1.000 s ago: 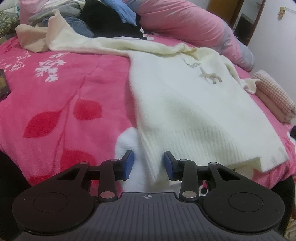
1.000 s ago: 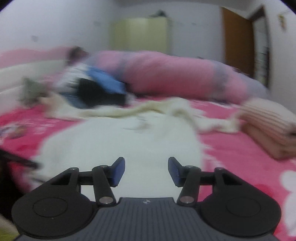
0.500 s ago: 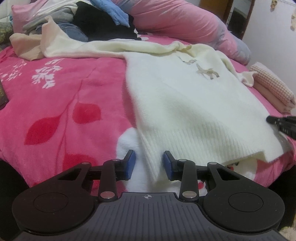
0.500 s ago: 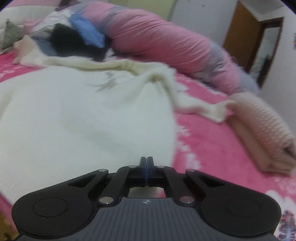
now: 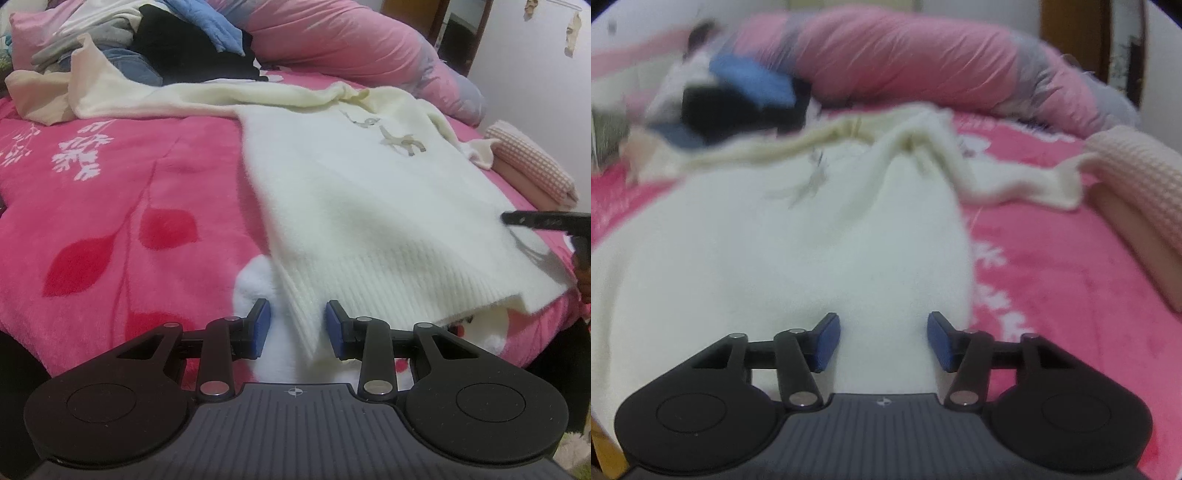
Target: Fold clothes
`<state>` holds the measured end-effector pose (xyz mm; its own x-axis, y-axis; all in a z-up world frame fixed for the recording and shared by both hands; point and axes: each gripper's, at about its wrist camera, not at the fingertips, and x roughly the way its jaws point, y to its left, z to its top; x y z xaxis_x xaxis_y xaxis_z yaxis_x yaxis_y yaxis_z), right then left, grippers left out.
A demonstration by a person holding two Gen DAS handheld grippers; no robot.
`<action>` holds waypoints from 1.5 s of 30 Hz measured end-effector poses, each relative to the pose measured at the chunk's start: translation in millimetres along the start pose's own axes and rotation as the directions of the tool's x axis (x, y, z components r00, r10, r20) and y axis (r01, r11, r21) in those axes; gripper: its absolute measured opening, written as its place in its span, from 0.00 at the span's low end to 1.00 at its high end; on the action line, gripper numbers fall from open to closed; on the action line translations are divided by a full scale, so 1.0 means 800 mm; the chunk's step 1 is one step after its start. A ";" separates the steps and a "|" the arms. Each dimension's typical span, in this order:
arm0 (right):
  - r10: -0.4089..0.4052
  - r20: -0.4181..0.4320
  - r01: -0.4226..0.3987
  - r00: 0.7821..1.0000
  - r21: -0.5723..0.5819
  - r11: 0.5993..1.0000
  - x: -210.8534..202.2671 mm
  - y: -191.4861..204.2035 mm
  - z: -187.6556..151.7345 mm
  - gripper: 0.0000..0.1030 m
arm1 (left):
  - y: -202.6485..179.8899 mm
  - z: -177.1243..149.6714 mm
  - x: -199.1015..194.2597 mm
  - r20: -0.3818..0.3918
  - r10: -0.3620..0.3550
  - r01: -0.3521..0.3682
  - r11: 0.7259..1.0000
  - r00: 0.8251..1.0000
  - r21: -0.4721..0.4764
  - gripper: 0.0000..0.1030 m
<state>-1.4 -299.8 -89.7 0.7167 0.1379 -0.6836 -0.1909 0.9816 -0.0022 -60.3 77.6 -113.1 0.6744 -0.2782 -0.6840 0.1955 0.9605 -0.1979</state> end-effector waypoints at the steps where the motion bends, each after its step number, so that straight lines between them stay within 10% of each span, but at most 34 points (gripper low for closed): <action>1: -0.012 0.007 0.012 1.000 -0.007 1.000 -0.002 0.002 0.003 0.36 | 0.000 0.000 0.000 0.001 -0.002 0.002 1.000 1.000 0.003 0.33; 2: -0.025 0.014 0.025 1.000 -0.014 1.000 -0.004 0.003 0.006 0.14 | 0.001 0.000 0.000 0.001 -0.005 0.005 1.000 1.000 0.005 0.33; 4: -0.049 0.029 0.050 0.998 -0.028 0.998 -0.007 0.006 0.012 0.05 | 0.002 -0.001 0.000 0.002 -0.013 0.013 1.000 1.000 0.013 0.33; 18: -0.144 0.108 0.134 0.984 0.096 0.986 0.018 -0.026 0.030 0.04 | 0.011 0.000 -0.002 -0.015 -0.067 0.067 0.996 0.998 0.056 0.32; 28: -0.080 0.195 0.012 0.978 0.329 0.944 -0.071 -0.053 0.004 0.24 | 0.017 0.003 -0.002 -0.023 -0.088 0.089 0.996 0.996 0.025 0.32; 32: -0.056 0.207 -0.025 0.977 0.369 0.929 -0.111 -0.047 -0.027 0.51 | 0.018 0.005 -0.002 -0.033 -0.088 0.088 0.996 0.996 -0.001 0.33; 45: -0.005 0.207 -0.035 0.978 0.191 0.981 -0.138 0.038 -0.086 0.51 | 0.019 0.011 -0.001 -0.055 -0.069 0.063 0.994 0.996 -0.094 0.33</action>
<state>-132.3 -294.0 -64.7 0.8411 0.1571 -0.5176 -0.0844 0.9833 0.1613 -51.6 92.7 -109.5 0.6189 -0.3432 -0.7065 0.1698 0.9367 -0.3062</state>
